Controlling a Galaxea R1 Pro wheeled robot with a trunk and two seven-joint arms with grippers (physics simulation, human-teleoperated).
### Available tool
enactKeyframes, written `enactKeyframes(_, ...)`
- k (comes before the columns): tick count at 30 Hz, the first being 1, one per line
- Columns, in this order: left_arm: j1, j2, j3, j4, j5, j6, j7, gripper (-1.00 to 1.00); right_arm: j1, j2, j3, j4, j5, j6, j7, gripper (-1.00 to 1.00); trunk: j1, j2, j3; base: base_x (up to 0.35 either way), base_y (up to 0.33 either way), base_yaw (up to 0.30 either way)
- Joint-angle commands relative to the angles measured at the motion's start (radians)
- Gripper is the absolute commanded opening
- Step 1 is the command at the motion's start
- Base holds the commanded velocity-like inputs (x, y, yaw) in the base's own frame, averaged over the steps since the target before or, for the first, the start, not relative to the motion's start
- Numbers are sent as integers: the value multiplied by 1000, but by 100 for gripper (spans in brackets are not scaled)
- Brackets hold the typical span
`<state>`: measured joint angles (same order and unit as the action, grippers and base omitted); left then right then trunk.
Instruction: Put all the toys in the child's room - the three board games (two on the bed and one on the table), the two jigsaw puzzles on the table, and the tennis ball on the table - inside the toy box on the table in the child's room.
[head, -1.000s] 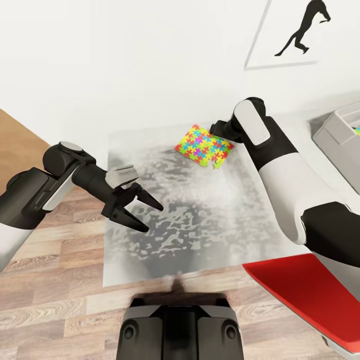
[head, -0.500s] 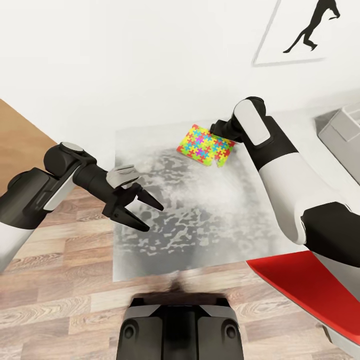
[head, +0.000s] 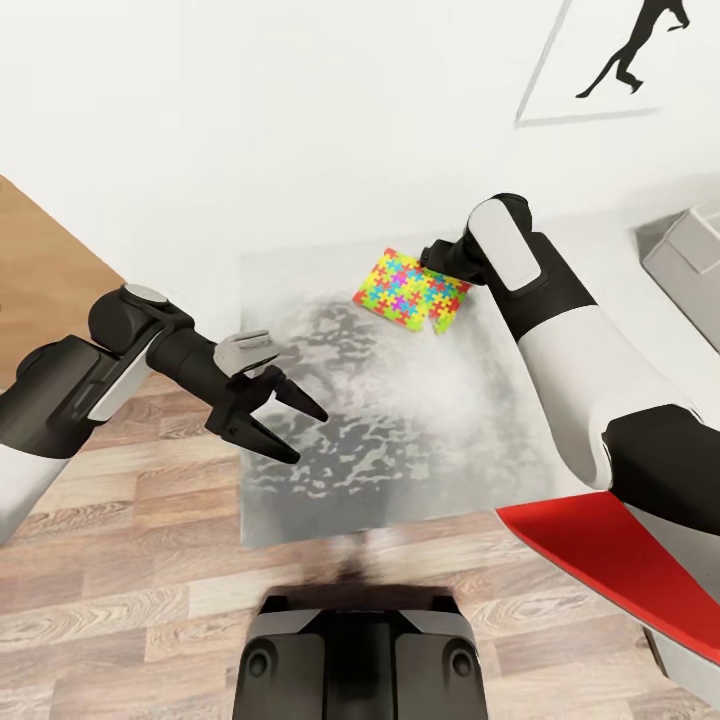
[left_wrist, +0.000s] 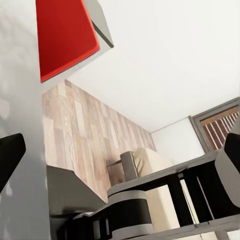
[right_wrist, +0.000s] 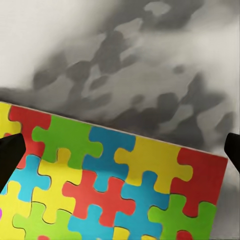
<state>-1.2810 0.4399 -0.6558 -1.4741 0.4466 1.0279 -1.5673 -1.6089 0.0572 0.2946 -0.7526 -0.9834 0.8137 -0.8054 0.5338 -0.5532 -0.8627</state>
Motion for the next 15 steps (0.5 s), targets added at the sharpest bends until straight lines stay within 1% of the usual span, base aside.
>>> enactKeyframes(1, -1, 0, -2, 0, 1, 11, -4, 100, 0, 0, 3, 51, -31, -4, -9, 100, 1, -1, -1, -41, 59, 0)
enactKeyframes(9, -1, 0, -2, 1, -8, 11, -4, 100, 0, 1, 3, 51, -31, -4, -9, 100, 1, -1, -1, -78, 137, 0)
enactKeyframes(12, -1, 0, -2, 1, -9, 11, -4, 100, 0, 1, 3, 51, -31, -4, -9, 100, 1, -1, -1, -46, 58, 0)
enactKeyframes(15, -1, -1, -2, 1, -12, 11, -4, 100, 0, 1, 3, 51, -31, -4, -9, 100, 1, -1, -1, -142, 89, 0)
